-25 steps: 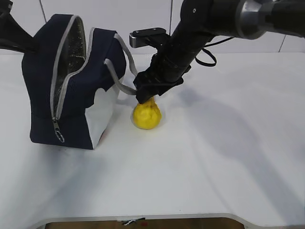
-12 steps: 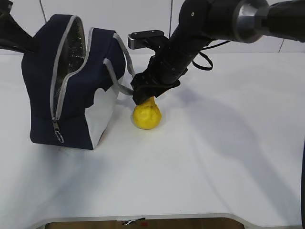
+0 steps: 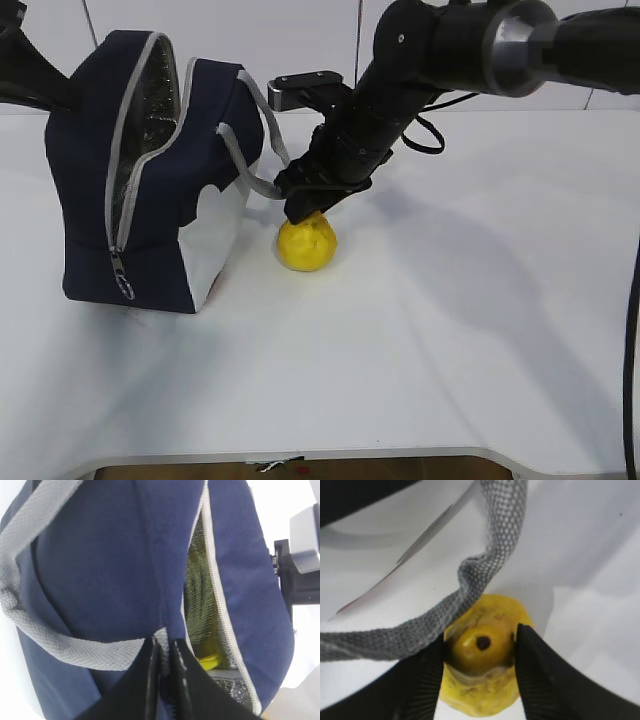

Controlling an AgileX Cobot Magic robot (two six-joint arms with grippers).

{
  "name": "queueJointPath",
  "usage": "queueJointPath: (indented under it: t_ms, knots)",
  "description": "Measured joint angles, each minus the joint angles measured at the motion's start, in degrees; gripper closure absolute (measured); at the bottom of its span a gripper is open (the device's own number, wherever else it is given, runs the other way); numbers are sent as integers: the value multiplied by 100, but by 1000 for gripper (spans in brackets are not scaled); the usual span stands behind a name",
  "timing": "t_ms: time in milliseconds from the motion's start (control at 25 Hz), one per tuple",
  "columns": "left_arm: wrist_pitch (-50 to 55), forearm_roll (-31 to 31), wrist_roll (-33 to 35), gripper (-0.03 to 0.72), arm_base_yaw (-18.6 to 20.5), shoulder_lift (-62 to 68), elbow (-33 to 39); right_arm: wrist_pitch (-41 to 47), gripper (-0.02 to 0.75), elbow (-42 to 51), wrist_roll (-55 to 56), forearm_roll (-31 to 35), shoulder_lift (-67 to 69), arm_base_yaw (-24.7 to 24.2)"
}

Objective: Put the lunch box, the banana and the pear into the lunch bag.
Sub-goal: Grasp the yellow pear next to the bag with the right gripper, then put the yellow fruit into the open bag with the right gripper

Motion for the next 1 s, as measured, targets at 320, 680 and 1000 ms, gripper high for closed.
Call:
queueJointPath:
  t_ms: [320,680,1000]
  knots:
    - [0,0,0,666,0,0,0,520,454,-259,0,2,8,0]
    - [-9,4,0,666,0,0,0,1825,456,-728,221,-622,8,0]
    - [-74,4,0,666,0,0,0,1860,457,-740,1079,-987,-242,0]
